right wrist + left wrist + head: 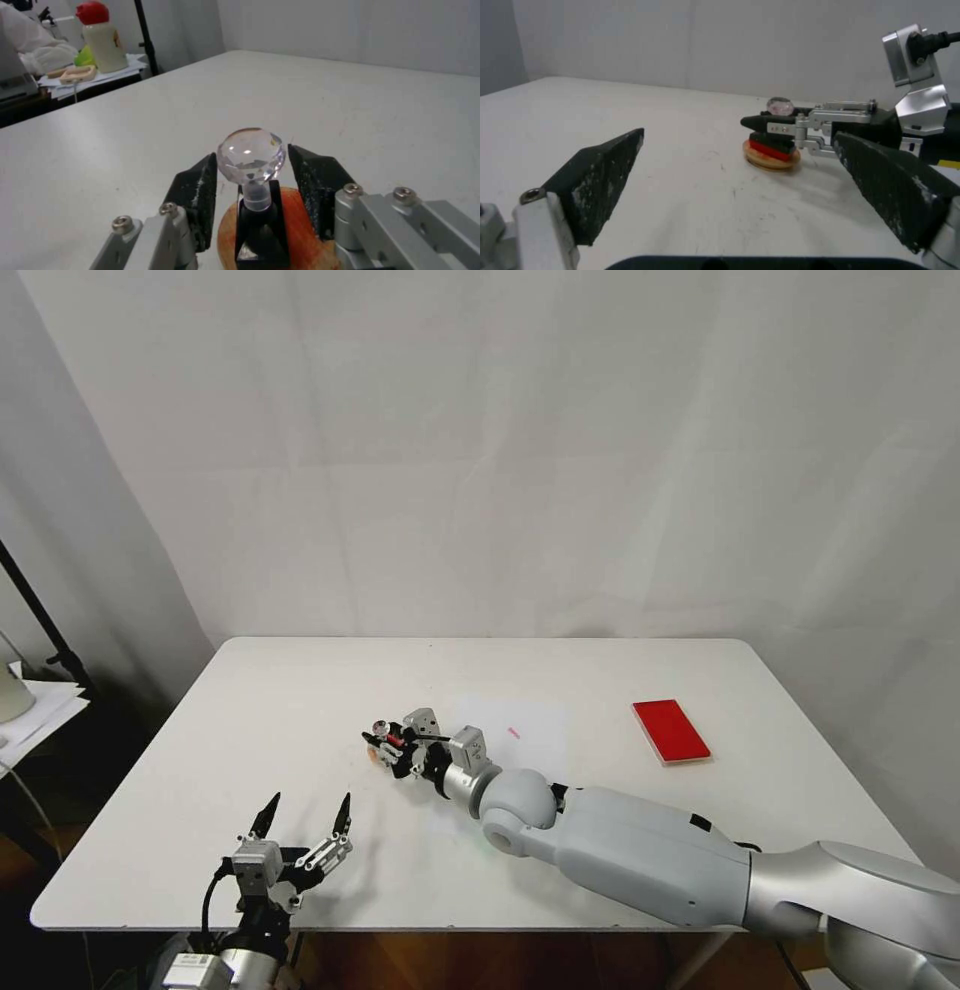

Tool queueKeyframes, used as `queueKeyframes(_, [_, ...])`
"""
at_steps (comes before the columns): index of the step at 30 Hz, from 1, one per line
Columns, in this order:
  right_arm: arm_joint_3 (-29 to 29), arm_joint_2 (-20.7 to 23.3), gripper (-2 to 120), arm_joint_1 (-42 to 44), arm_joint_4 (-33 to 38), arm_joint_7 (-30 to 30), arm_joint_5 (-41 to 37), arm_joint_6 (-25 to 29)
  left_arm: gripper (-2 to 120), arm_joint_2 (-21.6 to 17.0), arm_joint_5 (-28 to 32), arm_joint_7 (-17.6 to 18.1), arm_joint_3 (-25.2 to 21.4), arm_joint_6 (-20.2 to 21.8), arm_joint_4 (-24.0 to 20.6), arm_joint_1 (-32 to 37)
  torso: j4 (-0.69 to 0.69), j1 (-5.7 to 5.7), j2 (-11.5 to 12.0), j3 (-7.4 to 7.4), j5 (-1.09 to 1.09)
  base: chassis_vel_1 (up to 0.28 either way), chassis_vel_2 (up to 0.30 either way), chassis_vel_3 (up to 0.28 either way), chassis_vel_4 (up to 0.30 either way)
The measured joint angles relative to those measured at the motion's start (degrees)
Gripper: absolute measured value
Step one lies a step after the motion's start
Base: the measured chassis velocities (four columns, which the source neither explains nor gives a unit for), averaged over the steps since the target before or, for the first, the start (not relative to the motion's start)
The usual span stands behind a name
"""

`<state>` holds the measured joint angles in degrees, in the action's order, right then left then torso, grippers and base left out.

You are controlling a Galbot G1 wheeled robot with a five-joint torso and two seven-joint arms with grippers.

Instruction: Pick up the stamp from the ink pad and place it onto another ink pad.

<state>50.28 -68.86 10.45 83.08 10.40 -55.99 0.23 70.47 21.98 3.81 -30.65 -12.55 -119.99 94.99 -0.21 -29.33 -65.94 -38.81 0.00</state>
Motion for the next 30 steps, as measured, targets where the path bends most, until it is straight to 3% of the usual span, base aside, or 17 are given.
queueKeyframes(8, [0.01, 0.06, 69, -0.03, 0.51, 0.07, 0.01, -0.07, 100, 0.00, 0.00, 0.00, 0.00, 0.00, 0.00, 0.00, 0.01, 0.00, 0.00, 0.00, 0.00, 0.000, 0.000, 0.000, 0.000])
queueKeyframes(13, [-0.29, 4.55, 87, 0.34, 6.04, -0.18, 3.54, -0.16, 100, 0.00, 0.00, 0.00, 0.00, 0.00, 0.00, 0.01, 0.02, 0.00, 0.00, 0.00, 0.01, 0.000, 0.000, 0.000, 0.000])
queueKeyframes(17, [-1.23, 13.19, 103, 1.94, 14.84, -1.83, 8.36, -0.19, 100, 0.00, 0.00, 0.00, 0.00, 0.00, 0.00, 0.01, -0.01, 0.00, 0.00, 0.00, 0.02, 0.000, 0.000, 0.000, 0.000])
queueKeyframes(19, [-1.65, 15.47, 105, 2.41, 16.62, -2.30, 9.95, -0.27, 100, 0.00, 0.00, 0.00, 0.00, 0.00, 0.00, 0.00, -0.01, 0.00, 0.00, 0.00, 0.02, 0.000, 0.000, 0.000, 0.000])
queueKeyframes(22, [-5.51, 23.53, 111, 5.47, 21.34, -3.64, 13.97, -0.26, 100, 0.00, 0.00, 0.01, 0.00, 0.00, 0.00, 0.01, -0.01, 0.00, 0.00, 0.00, 0.00, 0.000, 0.000, 0.000, 0.000])
queueKeyframes(24, [-6.71, 25.04, 112, 6.52, 22.13, -3.68, 14.22, -0.26, 100, 0.00, 0.00, 0.00, 0.00, 0.00, 0.00, 0.00, 0.00, 0.00, 0.00, 0.00, 0.01, 0.000, 0.000, 0.000, 0.000])
queueKeyframes(26, [-11.68, 29.06, 114, 10.97, 24.42, -3.56, 15.13, -0.25, 100, -0.01, 0.00, 0.00, 0.00, 0.00, 0.00, 0.00, 0.00, 0.00, 0.00, 0.00, 0.03, 0.000, 0.000, 0.000, 0.000])
queueKeyframes(27, [-18.71, 32.23, 114, 16.75, 26.23, -4.42, 16.80, 0.06, 100, -0.01, 0.00, 0.01, 0.00, 0.00, 0.00, 0.00, -0.01, 0.00, 0.00, 0.00, 0.03, 0.000, 0.000, 0.000, 0.000])
queueKeyframes(28, [-18.71, 32.23, 114, 16.75, 26.23, -4.42, 16.80, 0.06, 100, -0.01, 0.00, 0.01, 0.00, 0.00, 0.00, 0.00, -0.01, 0.00, 0.00, 0.00, 0.03, 0.000, 0.000, 0.000, 0.000])
queueKeyframes(30, [-36.66, 36.12, 114, 31.88, 29.93, -7.49, 21.90, 3.59, 100, 0.00, 0.00, 0.00, 0.00, 0.00, 0.00, 0.00, -0.01, 0.00, 0.00, 0.01, 0.03, 0.000, 0.000, 0.000, 0.000])
